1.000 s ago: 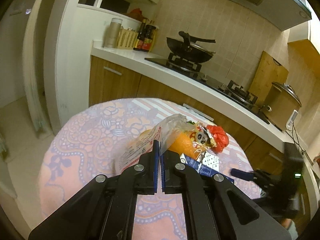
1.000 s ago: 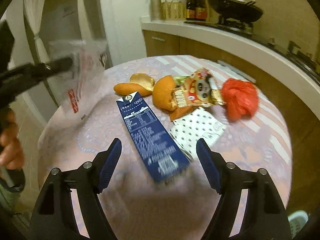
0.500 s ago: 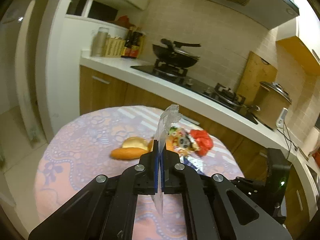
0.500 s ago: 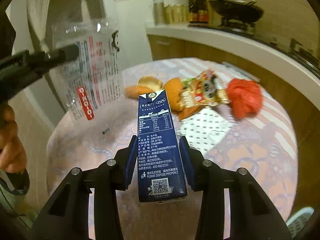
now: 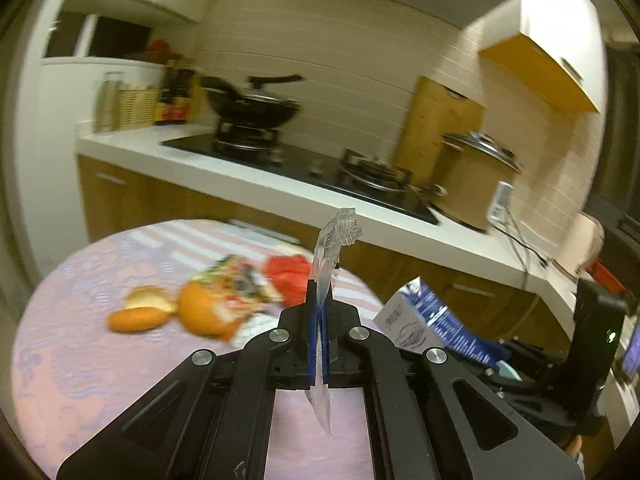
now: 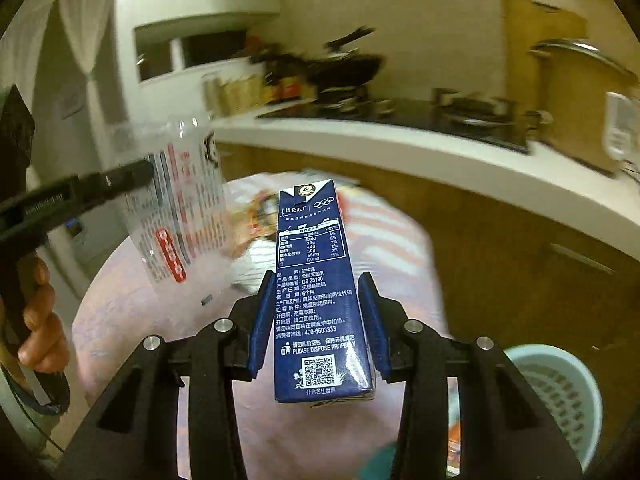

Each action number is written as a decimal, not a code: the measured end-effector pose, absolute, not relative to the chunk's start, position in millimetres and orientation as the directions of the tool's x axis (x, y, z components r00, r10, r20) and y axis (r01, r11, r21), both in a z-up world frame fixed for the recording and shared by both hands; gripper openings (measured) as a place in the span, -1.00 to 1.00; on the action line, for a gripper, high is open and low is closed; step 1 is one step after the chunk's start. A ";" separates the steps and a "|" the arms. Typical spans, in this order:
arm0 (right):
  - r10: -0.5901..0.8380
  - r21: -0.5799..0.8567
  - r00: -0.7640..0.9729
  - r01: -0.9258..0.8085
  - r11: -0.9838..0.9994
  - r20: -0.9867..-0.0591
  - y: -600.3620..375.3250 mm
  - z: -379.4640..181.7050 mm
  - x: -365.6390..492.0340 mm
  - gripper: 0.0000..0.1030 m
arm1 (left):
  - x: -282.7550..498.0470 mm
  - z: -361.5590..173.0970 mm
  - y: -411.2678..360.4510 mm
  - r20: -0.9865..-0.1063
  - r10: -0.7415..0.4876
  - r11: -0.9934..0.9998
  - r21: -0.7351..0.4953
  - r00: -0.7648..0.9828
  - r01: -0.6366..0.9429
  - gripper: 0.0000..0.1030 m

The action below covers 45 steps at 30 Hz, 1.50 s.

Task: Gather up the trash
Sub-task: 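Grasp the clear plastic bag with the left tool while the right tool grasps the blue milk carton, then carry the bag and carton over the blue basket and release both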

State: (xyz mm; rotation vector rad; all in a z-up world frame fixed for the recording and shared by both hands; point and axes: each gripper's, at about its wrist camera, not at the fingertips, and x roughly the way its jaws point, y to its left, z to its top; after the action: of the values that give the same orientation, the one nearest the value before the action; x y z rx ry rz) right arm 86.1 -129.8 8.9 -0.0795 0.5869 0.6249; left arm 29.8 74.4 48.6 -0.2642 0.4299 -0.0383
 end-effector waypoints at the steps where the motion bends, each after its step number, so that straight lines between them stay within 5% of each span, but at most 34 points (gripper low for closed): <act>1: 0.512 0.099 0.672 -0.552 0.828 -0.535 -141.7 11.4 84.4 -0.26 | 32.9 48.7 65.9 -0.407 -0.107 0.966 -0.258 0.907 -0.002 -1.00; 18: 0.222 0.100 0.792 -0.201 0.974 -0.568 -309.9 -7.3 59.7 -0.26 | 103.7 9.6 -114.1 -0.509 -0.409 0.912 -0.268 0.758 0.312 -1.00; 32: 0.149 0.164 0.734 -0.051 0.985 -0.663 -368.9 -53.3 70.5 -0.23 | 132.3 -31.7 -175.0 -0.608 -0.440 0.896 -0.244 0.661 0.371 -0.98; 36: 0.171 0.217 0.711 -0.026 0.976 -0.682 -376.9 -63.6 77.1 -0.11 | 136.2 -40.7 -171.2 -0.631 -0.432 0.899 -0.250 0.644 0.358 -0.58; 45: 0.166 0.216 0.710 -0.020 0.976 -0.684 -374.1 -63.7 78.8 -0.03 | 132.5 -39.1 -159.8 -0.627 -0.424 0.904 -0.252 0.653 0.345 -0.19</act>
State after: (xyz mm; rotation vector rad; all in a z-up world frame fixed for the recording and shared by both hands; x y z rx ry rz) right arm 78.8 -374.1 -63.7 0.1989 0.7760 0.1044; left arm 132.5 -159.8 -39.1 -0.1143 0.7400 -0.4373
